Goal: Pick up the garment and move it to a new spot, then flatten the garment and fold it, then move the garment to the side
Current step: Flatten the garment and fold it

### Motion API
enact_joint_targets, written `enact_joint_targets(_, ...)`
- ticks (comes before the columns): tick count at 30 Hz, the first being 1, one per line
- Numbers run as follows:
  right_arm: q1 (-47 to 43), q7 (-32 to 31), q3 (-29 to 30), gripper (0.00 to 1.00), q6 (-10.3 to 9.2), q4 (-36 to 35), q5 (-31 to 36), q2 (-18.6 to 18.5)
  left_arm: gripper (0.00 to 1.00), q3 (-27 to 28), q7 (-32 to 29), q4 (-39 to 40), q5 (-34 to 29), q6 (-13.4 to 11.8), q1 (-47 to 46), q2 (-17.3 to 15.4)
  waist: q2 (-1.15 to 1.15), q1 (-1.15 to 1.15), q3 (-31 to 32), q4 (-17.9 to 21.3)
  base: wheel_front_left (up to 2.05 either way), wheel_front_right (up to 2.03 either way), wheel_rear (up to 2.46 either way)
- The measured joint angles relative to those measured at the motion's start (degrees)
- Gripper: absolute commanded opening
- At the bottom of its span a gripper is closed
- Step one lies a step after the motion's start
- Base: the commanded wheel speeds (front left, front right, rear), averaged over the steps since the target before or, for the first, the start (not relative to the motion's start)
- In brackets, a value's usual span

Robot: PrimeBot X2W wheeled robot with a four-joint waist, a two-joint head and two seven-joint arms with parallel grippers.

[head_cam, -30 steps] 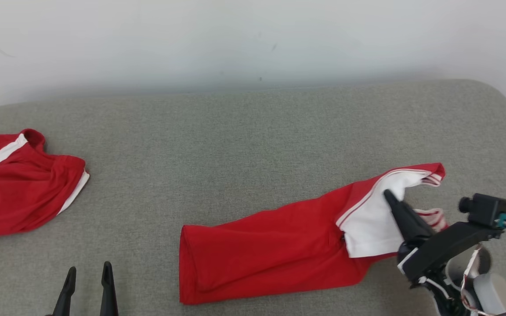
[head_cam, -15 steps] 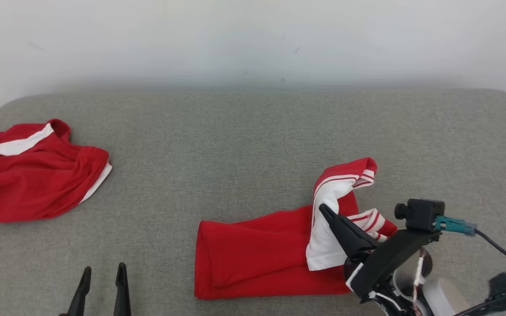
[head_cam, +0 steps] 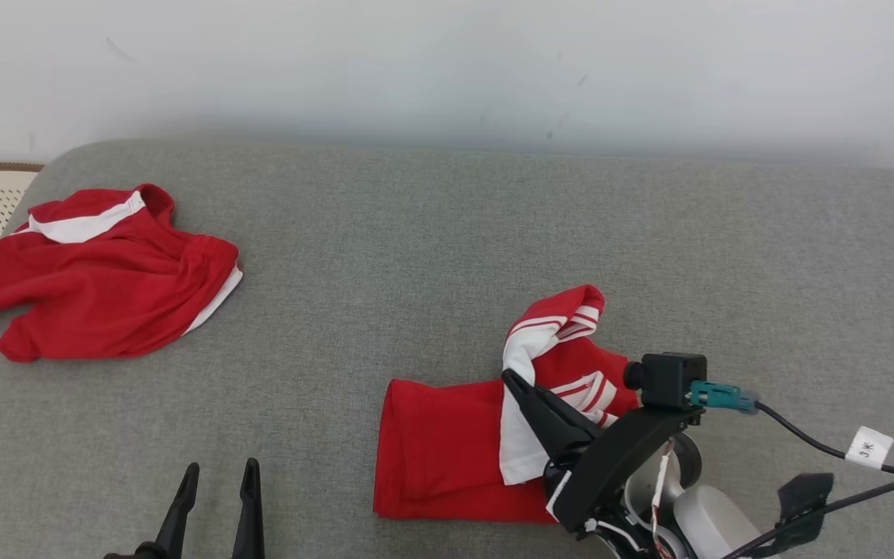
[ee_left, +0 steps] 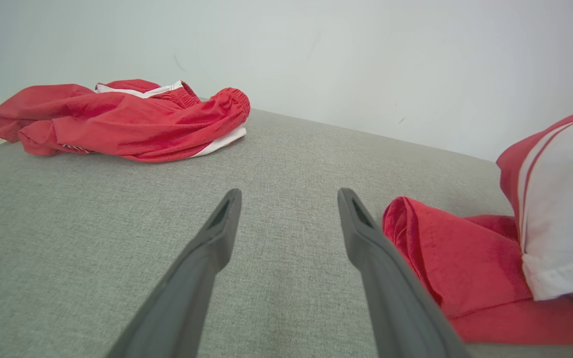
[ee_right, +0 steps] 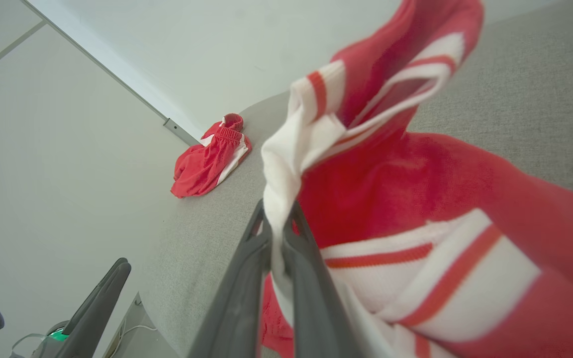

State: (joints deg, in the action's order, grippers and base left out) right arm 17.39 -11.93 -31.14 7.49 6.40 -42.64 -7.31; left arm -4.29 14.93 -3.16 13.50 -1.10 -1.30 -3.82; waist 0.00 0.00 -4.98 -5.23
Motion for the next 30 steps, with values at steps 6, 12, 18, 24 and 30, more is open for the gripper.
enact_joint_targets(6, 2.03, 2.03, -1.66, 0.00, 0.00, 4.39, 1.82, 2.09, 1.00, -0.51, 0.00, -0.90, 0.00, 0.51, -0.75, 0.26, 0.00, 0.00, -0.43, -1.07, 0.00, 0.00, 0.00)
enact_joint_targets(12, 3.36, 3.56, -3.63, 0.00, 0.00, 8.93, 1.34, 3.55, 1.00, -1.53, 0.00, -1.70, -0.01, 0.86, -1.76, 0.49, 0.00, 0.00, -0.94, -2.09, 0.00, 0.00, 0.00)
enact_joint_targets(18, 5.13, 5.82, -5.03, 0.11, 0.00, 14.54, 0.75, 4.11, 1.00, -1.96, 0.00, -2.64, -0.01, 1.44, -2.64, 0.64, 0.00, 0.00, -1.54, -3.09, 0.00, 0.00, 0.00)
enact_joint_targets(24, 6.61, 8.64, -6.95, 1.00, 0.00, 14.88, -2.21, 4.35, 1.00, -1.67, 0.00, -3.07, -0.01, 1.51, -2.88, 0.69, 0.00, 0.00, -1.69, -3.58, 0.00, 0.00, 0.00)
enact_joint_targets(30, 8.37, 13.17, -6.79, 1.00, 0.00, 11.55, -4.98, 4.01, 1.00, -0.71, 0.00, -3.10, -0.11, 1.52, -2.82, 0.75, 0.00, 0.00, -1.28, -3.16, 0.00, 0.00, 0.00)
